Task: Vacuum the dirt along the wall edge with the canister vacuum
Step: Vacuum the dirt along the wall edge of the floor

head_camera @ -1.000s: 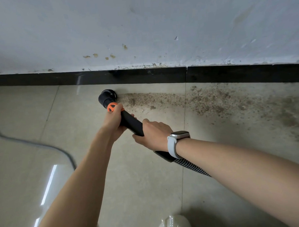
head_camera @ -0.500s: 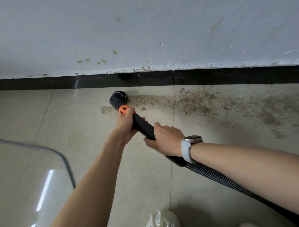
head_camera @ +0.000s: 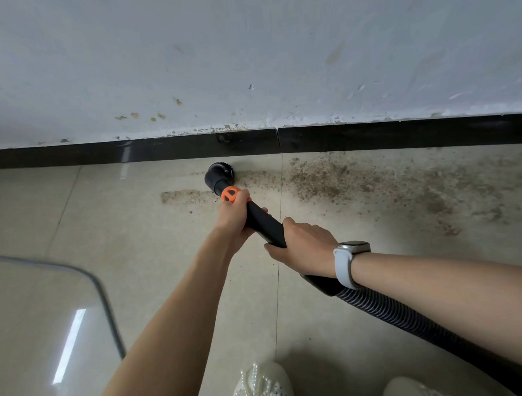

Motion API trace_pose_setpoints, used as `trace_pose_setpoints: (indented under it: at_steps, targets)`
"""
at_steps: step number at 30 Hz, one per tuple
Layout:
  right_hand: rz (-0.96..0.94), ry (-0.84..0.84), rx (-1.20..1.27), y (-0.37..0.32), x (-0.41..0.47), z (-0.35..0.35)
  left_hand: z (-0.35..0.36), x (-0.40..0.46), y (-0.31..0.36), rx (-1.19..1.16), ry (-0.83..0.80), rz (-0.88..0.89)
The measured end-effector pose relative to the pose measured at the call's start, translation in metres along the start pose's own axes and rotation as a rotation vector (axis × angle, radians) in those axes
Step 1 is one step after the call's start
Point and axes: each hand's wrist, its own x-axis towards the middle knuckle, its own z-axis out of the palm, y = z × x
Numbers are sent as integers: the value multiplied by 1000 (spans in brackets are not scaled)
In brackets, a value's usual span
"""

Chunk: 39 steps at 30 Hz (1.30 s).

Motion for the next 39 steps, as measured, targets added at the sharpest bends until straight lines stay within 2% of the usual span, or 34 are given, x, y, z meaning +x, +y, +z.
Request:
trace_pose_setpoints:
  at_steps: [18, 28, 39]
  targets:
    - [88, 175, -127, 33, -49, -11, 47, -21, -28, -138, -168, -56]
    - [-33, 166, -152, -5, -32, -1, 0, -18, -14, -191, -81, 42]
    - [-224, 69, -111, -95, 60, 18, -105, 31, 38, -216, 181, 121]
